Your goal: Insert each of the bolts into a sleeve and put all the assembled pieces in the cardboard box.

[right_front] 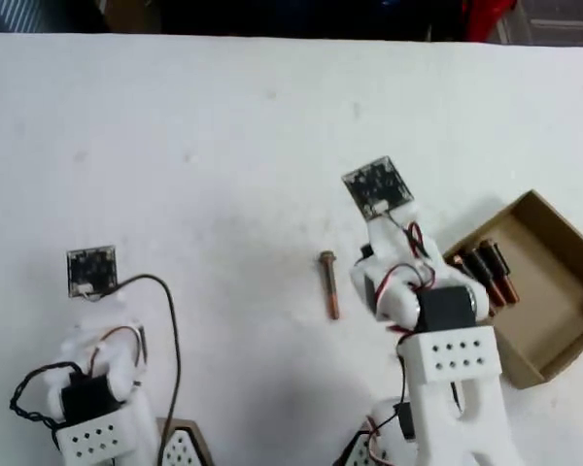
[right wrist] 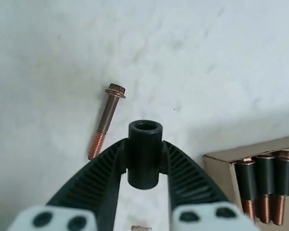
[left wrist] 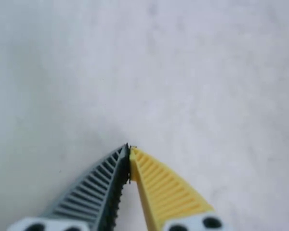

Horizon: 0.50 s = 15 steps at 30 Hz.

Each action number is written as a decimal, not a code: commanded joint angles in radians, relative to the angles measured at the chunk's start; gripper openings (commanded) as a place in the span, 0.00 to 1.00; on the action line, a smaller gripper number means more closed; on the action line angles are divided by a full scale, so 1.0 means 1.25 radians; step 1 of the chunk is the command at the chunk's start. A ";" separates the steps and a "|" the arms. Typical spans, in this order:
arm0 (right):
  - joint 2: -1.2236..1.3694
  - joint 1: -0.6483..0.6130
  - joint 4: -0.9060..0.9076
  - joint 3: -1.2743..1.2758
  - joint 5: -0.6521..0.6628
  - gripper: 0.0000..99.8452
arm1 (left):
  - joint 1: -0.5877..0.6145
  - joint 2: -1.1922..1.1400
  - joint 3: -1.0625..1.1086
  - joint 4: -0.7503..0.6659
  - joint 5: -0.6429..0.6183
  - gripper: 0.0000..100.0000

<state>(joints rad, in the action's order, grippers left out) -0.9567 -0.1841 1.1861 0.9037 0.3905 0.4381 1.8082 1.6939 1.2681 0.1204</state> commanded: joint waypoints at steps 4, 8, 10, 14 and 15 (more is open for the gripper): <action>-0.112 0.008 -0.058 0.096 0.004 0.02 | -0.044 0.008 -0.103 0.045 0.007 0.02; -0.197 0.008 -0.068 0.155 0.004 0.02 | -0.072 0.008 -0.137 0.052 0.007 0.02; -0.241 0.009 -0.066 0.173 0.004 0.02 | -0.077 0.008 -0.156 0.053 0.007 0.02; -0.309 0.009 -0.066 0.211 0.006 0.02 | -0.077 0.007 -0.207 0.052 0.007 0.02; -0.321 0.009 -0.066 0.220 0.006 0.02 | -0.077 0.007 -0.223 0.052 0.007 0.02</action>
<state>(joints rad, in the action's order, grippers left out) -1.3050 -0.1841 1.1231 1.1753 0.3905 0.3659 1.8113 1.5159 1.3234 0.1204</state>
